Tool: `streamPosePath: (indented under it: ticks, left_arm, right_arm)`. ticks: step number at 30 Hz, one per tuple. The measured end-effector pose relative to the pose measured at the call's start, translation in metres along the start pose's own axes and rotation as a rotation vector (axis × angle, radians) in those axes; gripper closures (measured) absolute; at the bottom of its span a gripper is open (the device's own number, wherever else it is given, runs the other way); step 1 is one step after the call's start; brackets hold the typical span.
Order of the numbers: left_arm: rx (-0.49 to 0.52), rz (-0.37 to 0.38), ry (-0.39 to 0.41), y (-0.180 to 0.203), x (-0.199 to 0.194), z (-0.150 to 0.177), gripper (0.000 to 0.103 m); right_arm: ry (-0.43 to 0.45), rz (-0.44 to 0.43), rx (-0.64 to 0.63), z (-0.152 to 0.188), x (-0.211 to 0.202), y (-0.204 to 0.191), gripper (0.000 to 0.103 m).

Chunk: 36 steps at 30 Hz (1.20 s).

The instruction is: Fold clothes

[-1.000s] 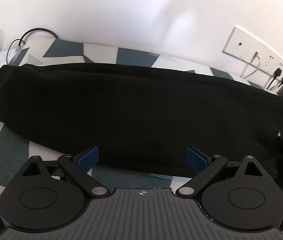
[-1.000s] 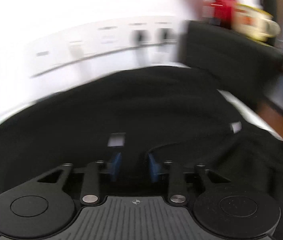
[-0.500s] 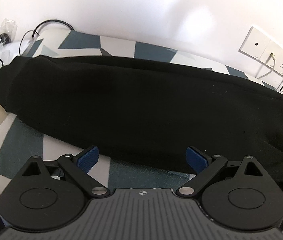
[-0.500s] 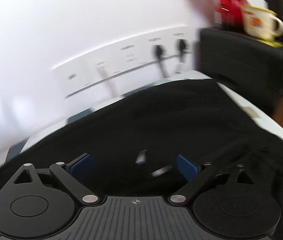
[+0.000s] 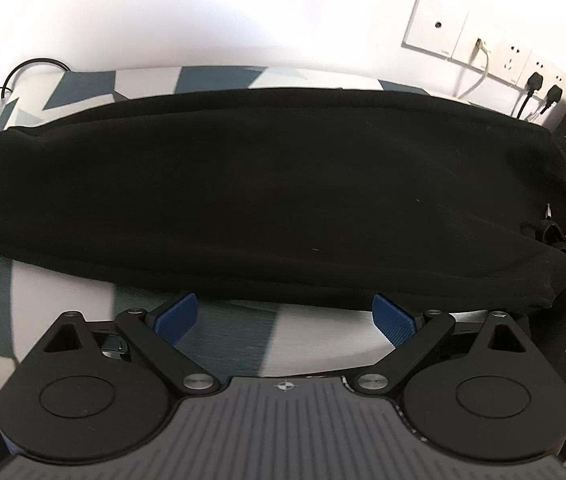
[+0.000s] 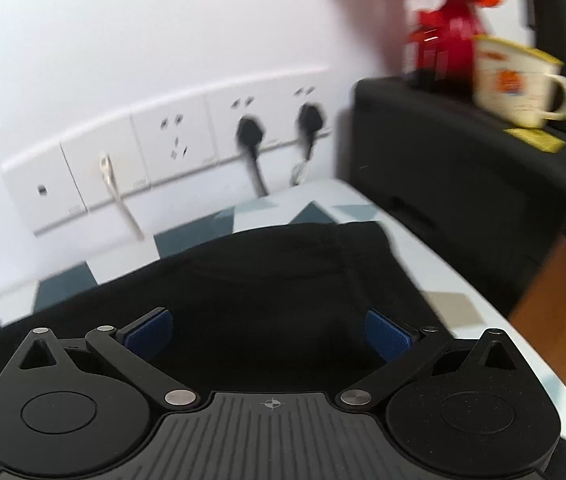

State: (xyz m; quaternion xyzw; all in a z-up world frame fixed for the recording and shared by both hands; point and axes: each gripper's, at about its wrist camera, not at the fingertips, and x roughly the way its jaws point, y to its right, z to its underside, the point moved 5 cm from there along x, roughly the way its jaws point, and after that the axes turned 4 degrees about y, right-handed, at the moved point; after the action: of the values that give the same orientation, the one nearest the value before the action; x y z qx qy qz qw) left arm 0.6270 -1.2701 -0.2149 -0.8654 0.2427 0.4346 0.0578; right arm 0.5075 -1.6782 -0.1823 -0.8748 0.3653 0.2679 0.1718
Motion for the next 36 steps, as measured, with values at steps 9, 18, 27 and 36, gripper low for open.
streamPosePath:
  ticks: [9, 18, 27, 36]
  left_arm:
    - [-0.118, -0.152, 0.031, 0.021, -0.019, 0.001, 0.007]
    - [-0.286, -0.269, 0.084, -0.026, -0.086, 0.021, 0.002]
    - [-0.387, -0.26, 0.138, -0.072, -0.135, 0.084, 0.002]
    - [-0.325, -0.178, 0.026, -0.088, -0.147, 0.156, 0.001]
  right_arm:
    - [-0.135, 0.055, -0.042, -0.02, 0.124, -0.032, 0.001]
    - [-0.057, -0.032, 0.073, -0.032, 0.076, -0.033, 0.001]
    - [-0.136, -0.132, 0.217, 0.001, -0.073, -0.009, 0.001]
    - [-0.236, -0.19, 0.058, 0.131, -0.175, -0.05, 0.001]
